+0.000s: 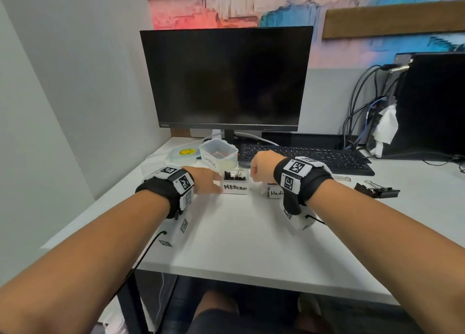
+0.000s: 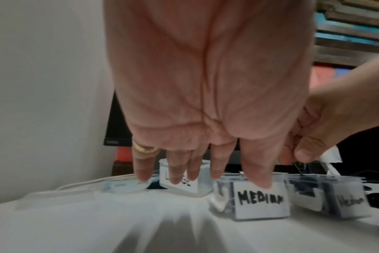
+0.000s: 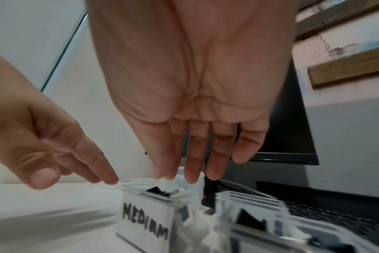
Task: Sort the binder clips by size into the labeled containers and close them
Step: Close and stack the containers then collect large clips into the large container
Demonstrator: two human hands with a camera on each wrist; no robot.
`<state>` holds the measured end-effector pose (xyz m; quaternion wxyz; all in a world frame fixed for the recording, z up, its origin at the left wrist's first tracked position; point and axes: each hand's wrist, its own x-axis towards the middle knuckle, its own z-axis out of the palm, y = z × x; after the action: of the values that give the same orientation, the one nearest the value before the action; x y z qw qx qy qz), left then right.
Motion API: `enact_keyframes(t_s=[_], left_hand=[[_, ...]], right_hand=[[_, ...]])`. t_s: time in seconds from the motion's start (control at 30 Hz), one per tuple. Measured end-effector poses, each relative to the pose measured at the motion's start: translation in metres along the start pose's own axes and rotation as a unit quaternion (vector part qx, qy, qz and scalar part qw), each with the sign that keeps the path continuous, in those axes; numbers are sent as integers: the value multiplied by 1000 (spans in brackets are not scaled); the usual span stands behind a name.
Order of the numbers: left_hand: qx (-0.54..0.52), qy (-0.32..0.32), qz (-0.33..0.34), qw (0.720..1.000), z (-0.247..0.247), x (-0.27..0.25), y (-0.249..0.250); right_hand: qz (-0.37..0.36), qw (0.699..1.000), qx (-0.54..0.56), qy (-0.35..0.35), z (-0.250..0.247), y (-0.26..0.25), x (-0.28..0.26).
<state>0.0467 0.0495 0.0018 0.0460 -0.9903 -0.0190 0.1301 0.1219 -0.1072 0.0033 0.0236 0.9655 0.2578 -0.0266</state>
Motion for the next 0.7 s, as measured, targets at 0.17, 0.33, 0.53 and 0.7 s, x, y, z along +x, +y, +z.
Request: enact_keyframes(t_s=[0.17, 0.33, 0.53, 0.7], left_hand=[[12, -44, -65, 997, 12, -6, -36], [36, -86, -116, 989, 28, -9, -72], [79, -146, -120, 979, 35, -9, -106], [79, -175, -139, 971, 37, -1, -139]], right_hand=[[-43, 999, 4, -4, 1, -34, 11], [-80, 995, 56, 24, 5, -60, 24], [-107, 992, 59, 18, 7, -99, 51], [-134, 990, 30, -20, 5, -132, 78]])
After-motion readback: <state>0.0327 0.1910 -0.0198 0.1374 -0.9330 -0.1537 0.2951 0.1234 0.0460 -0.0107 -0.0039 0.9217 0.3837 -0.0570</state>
